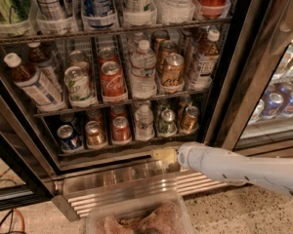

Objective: Pick green can from bottom shelf of fridge

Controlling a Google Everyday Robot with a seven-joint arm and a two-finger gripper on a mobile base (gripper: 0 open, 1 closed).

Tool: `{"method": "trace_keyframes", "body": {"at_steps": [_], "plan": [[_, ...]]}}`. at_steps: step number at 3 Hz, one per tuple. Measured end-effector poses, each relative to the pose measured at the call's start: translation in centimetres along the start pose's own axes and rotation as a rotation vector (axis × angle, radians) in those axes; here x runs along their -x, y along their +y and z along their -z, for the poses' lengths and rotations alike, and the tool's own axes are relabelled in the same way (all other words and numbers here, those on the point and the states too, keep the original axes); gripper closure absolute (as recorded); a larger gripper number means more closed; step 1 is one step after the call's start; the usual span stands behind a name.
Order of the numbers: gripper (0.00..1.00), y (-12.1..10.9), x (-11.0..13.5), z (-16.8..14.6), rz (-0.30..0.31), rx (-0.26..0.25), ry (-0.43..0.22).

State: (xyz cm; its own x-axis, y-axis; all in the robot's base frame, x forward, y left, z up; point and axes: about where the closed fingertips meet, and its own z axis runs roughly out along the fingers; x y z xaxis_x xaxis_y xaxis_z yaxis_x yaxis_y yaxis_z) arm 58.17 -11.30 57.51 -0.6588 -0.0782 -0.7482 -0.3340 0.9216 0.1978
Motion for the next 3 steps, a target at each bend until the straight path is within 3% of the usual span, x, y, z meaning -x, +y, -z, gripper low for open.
{"method": "trace_keyframes", "body": {"at_steps": [1,2,3], "plan": [[0.00,-0.5,1.2,-0.7,0.008,-0.016,-0.047],[0.16,-0.4,2.2,-1.6,0.011,-0.003,-0.076],[0.25,-0.1,3.3,-2.3,0.022,0.016,-0.098]]}}
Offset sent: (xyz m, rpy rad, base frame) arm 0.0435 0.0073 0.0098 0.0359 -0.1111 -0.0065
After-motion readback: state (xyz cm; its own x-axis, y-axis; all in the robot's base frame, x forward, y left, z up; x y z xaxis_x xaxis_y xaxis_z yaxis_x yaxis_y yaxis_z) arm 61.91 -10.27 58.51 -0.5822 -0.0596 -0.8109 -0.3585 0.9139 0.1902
